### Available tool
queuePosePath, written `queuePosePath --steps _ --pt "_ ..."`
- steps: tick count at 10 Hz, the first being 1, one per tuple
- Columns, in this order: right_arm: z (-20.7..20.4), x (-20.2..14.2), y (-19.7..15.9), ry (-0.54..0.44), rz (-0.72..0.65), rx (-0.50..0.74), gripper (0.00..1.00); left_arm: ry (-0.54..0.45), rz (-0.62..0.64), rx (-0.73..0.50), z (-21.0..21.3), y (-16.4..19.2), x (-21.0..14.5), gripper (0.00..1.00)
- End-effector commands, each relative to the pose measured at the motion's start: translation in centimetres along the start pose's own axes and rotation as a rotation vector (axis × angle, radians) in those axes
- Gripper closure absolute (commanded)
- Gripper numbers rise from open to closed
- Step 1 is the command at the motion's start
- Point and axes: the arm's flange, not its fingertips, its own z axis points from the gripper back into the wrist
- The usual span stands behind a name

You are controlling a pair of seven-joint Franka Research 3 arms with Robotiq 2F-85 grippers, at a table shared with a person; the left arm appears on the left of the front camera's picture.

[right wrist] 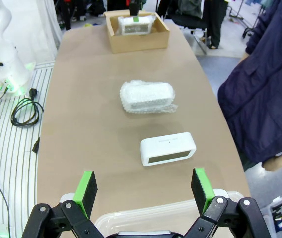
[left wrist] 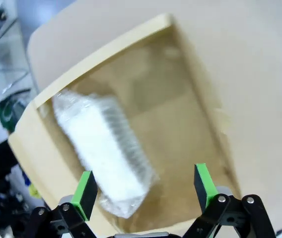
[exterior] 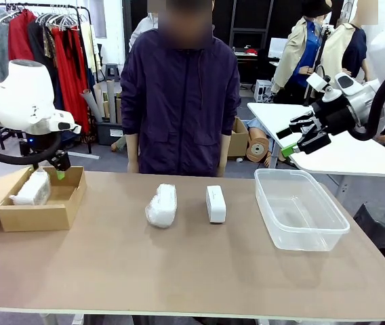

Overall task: Separate and place wrapped and unwrapped clocks.
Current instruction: Pick up the Digital clock indicated by the person.

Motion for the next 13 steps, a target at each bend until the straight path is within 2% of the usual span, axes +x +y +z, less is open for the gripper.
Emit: queuePosePath --steps 1,5,6,9,10,11,13 --pt "0.1 0.2 0.1 -0.006 0.009 0.003 0.00 -0.033 -0.156 -0.189 1.7 -0.6 -1.1 0.00" --pt "0.1 0.2 0.1 -0.006 0.009 0.003 0.00 -0.212 -0.518 -0.501 5.3 -3.1 -1.2 0.00" --pt "0.1 0.2 0.1 -0.006 0.009 0.003 0.00 -0.238 -0.615 -0.527 6.1 -3.3 -1.4 0.00" --pt "0.1 0.2 0.1 -0.006 0.009 0.003 0.00 -0.422 -0.883 -0.583 7.7 -3.8 -2.0 0.00" --pt "0.1 0.2 0.1 -0.006 0.009 0.003 0.00 -0.447 -0.937 -0.623 8.0 -3.5 -1.8 0.00" --pt "0.1 0.2 0.1 -0.006 0.009 0.003 0.00 -0.514 -0.999 -0.650 8.4 -3.2 -1.7 0.00" --pt "0.1 0.2 0.1 -0.006 0.009 0.003 0.00 -0.610 -1.049 -0.694 9.3 -3.0 -1.6 0.00"
